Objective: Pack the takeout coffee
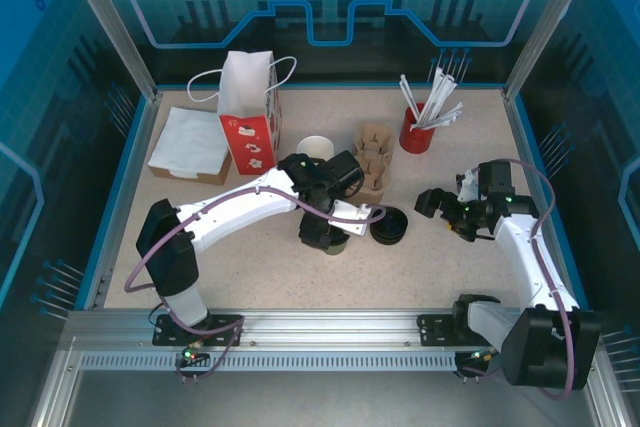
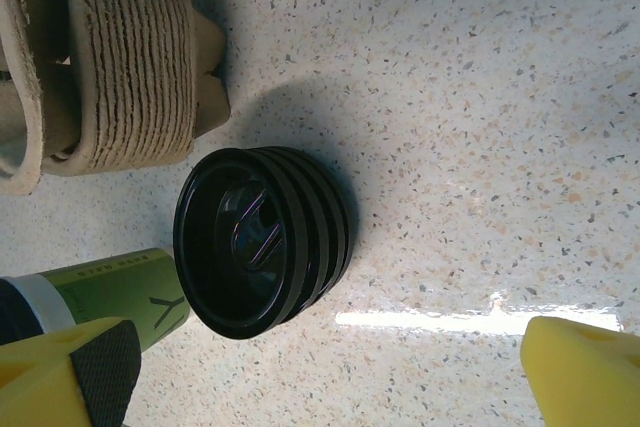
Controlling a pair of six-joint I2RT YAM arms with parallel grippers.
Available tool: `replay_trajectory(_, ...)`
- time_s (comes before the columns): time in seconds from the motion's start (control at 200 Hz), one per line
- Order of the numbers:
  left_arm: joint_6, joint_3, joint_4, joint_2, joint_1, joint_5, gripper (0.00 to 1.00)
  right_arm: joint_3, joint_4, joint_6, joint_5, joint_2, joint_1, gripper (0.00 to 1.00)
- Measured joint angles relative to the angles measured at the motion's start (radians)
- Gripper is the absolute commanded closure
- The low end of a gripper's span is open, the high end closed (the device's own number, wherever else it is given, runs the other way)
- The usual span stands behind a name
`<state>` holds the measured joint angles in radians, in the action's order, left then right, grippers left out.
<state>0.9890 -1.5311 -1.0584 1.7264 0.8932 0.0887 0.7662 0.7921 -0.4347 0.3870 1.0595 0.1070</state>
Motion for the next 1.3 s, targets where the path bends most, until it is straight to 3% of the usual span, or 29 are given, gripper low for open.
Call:
replay_trajectory(0.2, -0.078, 0.022, 0.080, -0.134, -0.010, -0.037, 0.10, 0.001, 0.003, 0.019, 0.016, 0.001, 0.001, 0.02)
replay_trajectory(0.44, -0.274, 0.210, 0.243, -0.424, -0.032, -0.052, 0.11, 0.043, 0.031, 0.040, 0.017, 0.011, -0.045, 0.07)
replay_trajectory(0.565, -0.476, 0.311, 0.306, -0.510, -0.062, -0.051, 0.12, 0.070, 0.033, 0.029, 0.002, 0.011, -0.146, 0.09)
replay_trajectory(0.845, -1.098, 0.534, 0.479, -0.677, -0.198, -0.026, 0.16, 0.192, 0.037, -0.068, -0.093, 0.059, -0.459, 0.10)
replay_trajectory(0.981, -1.358, 0.640, 0.563, -0.697, -0.262, -0.099, 0.17, 0.265, 0.037, -0.106, -0.134, 0.124, -0.586, 0.12)
replay_trajectory(1.146, -1.560, 0.672, 0.623, -0.635, -0.291, -0.258, 0.22, 0.337, 0.037, -0.138, -0.161, 0.226, -0.705, 0.15)
replay_trajectory(1.301, -1.627, 0.671, 0.646, -0.549, -0.292, -0.358, 0.27, 0.391, 0.037, -0.146, -0.182, 0.333, -0.771, 0.19)
